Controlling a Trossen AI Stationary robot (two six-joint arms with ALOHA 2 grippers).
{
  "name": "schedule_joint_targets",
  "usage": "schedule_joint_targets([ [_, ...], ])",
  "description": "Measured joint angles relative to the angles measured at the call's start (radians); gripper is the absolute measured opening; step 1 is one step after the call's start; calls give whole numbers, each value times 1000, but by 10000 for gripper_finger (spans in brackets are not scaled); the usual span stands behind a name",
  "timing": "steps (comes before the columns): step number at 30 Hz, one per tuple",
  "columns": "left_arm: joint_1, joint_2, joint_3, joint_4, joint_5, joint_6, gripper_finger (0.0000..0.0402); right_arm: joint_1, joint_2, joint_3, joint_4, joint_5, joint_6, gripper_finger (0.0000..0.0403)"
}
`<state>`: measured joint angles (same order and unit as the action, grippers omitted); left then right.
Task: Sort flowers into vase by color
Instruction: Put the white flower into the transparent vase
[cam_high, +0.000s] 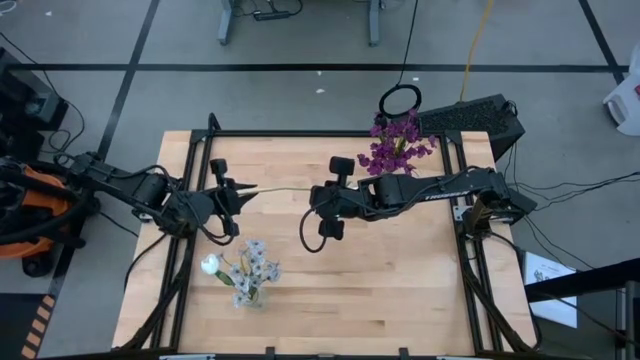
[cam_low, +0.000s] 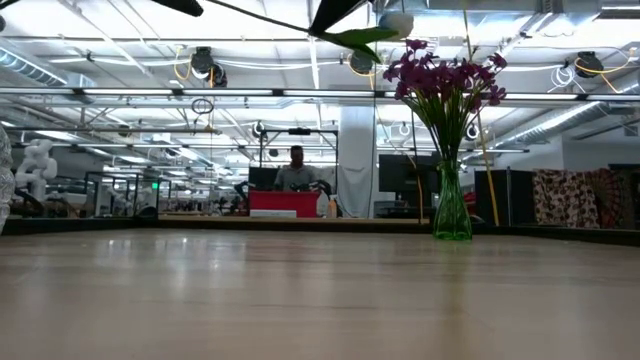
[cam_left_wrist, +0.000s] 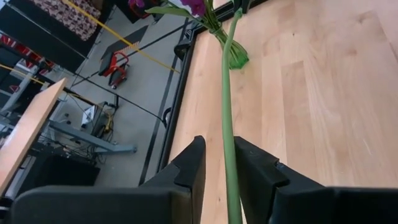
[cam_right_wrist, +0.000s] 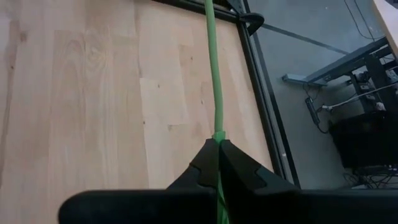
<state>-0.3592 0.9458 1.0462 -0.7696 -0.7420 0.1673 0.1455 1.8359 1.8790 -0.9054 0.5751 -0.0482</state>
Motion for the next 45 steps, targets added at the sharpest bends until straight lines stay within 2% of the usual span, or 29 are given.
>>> schedule_joint_targets([
  [10, -2, 0, 0, 1, 8, -5, 20, 0, 0, 0, 5, 0, 1, 0],
  [15, -2, 0, 0, 5, 8, -6, 36, 0, 0, 0, 5, 0, 2, 0],
  [24, -1, 0, 0, 11, 6, -32, 107, 0, 0, 0, 5, 0, 2, 0],
  [28, -1, 0, 0, 12, 6, -32, 100, 0, 0, 0, 5, 0, 3, 0],
  [38, -1, 0, 0, 12, 5, -32, 49, 0, 0, 0, 4, 0, 10, 0],
  [42, -1, 0, 0, 13, 5, -32, 47, 0, 0, 0, 4, 0, 10, 0],
  [45, -1, 0, 0, 30, 4, -32, 60, 0, 0, 0, 4, 0, 10, 0],
])
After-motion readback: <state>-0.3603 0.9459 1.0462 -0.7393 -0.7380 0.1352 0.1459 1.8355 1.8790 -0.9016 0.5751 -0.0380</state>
